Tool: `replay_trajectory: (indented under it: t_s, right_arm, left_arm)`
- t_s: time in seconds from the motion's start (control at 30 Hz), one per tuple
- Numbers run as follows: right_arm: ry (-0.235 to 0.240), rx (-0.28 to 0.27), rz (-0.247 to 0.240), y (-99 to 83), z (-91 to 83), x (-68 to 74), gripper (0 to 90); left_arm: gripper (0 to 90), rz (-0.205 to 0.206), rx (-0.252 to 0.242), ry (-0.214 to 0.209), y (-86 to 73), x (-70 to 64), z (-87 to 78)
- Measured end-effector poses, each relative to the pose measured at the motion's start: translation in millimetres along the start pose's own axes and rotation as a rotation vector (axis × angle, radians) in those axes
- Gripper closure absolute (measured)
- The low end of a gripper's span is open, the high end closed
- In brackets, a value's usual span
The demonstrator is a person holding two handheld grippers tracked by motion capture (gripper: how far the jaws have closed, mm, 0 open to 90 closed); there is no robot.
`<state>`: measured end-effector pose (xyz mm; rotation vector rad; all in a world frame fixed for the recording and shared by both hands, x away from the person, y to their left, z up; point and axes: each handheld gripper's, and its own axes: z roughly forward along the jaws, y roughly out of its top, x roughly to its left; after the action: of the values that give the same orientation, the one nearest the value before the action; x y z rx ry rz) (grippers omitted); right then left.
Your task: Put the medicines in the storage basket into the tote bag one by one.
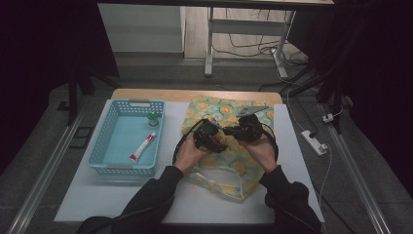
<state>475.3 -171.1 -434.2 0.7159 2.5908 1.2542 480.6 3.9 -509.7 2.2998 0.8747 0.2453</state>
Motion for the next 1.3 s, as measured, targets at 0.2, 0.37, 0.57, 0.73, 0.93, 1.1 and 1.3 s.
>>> replay_trajectory:
  t_s: [0.2,0.37,0.57,0.73,0.93,1.1,1.3]
  right_arm:
    - [0.0,-0.002,0.001,0.0,-1.0,-0.6,90.0]
    - [-0.002,-0.013,0.005,0.5,-4.1,-1.9,90.0]
    - [-0.002,-0.016,0.008,0.8,-5.4,-1.9,90.0]
    - [-0.001,-0.017,0.004,1.0,-5.5,-1.9,90.0]
    - [-0.001,-0.016,0.004,0.9,-5.4,-1.8,90.0]
    - [-0.002,-0.017,0.002,1.0,-5.7,-1.7,90.0]
    - [-0.001,-0.018,0.001,1.1,-5.9,-1.4,90.0]
  left_arm:
    - [12.0,-0.001,-0.011,-0.002,0.9,-0.5,-5.3]
    - [7.6,-0.025,-0.025,-0.039,1.6,-2.8,-13.0]
    - [2.7,-0.02,-0.035,-0.094,0.0,-8.9,-23.3]
    - [0.1,-0.028,-0.055,-0.159,-3.2,-11.4,-34.5]
    - [0.0,-0.032,-0.081,-0.196,-6.6,-13.1,-46.9]
    - [0.0,-0.042,-0.114,-0.243,-13.4,-13.8,-59.8]
    - [0.0,-0.042,-0.125,-0.253,-22.4,-13.6,-69.8]
